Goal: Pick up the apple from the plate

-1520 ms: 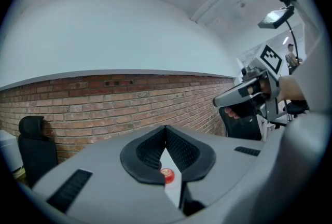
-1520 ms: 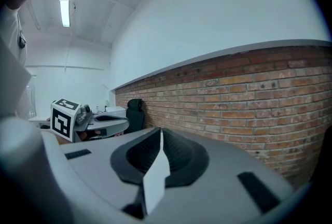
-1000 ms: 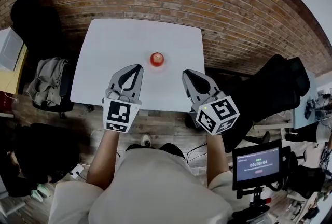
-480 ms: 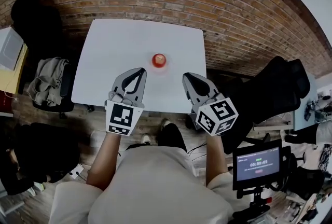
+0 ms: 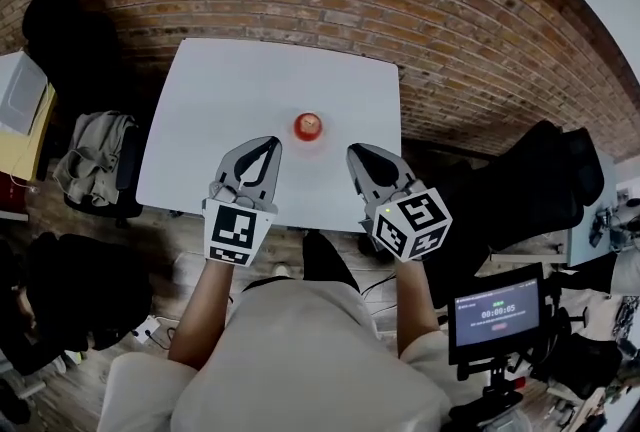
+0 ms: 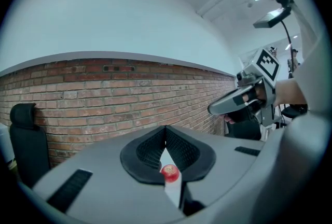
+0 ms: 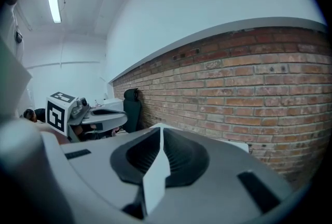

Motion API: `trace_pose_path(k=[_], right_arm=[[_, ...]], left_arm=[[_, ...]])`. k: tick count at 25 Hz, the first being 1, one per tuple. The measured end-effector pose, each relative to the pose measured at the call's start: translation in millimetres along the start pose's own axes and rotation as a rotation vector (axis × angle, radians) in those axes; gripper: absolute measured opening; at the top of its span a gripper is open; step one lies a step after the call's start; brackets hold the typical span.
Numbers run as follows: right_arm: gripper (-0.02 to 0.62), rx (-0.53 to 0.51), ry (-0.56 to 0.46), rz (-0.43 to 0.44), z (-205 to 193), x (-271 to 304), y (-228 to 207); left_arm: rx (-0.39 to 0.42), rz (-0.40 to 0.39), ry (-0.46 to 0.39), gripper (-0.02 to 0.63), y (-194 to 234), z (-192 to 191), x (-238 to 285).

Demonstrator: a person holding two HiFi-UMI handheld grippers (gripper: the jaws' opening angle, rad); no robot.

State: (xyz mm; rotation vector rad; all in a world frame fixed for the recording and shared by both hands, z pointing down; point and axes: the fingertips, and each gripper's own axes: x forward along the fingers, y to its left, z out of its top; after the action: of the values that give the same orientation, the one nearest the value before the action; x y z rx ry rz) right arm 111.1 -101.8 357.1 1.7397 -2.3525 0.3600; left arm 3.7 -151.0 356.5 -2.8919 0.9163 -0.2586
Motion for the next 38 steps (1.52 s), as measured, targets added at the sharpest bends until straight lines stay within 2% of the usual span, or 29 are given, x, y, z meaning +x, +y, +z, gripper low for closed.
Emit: trace_pose_path(k=[12, 16, 27, 38], right_arm=[[0.005, -0.009, 0.034, 0.065, -3.0, 34.5, -30.7], [0.025, -0.01, 0.047, 0.071, -7.6, 45.1, -36.7], [0.025, 0.005, 0.095, 0.108, -22.6, 75.7, -44.0], [0.052, 0.003, 0.151, 0.13, -35.7, 92.5, -57.1]], left_arm=[[-0.024, 0.033, 0.031, 0.006, 11.4, -6.2, 37.0], [-0.026, 0.035, 0.05, 0.006, 13.1, -11.8, 42.2], [-0.047, 0.026, 0.082, 0.006, 13.9, -24.0, 53.6], [-0.078, 0.07, 0.114, 0.006, 32.0, -37.5, 59.7]])
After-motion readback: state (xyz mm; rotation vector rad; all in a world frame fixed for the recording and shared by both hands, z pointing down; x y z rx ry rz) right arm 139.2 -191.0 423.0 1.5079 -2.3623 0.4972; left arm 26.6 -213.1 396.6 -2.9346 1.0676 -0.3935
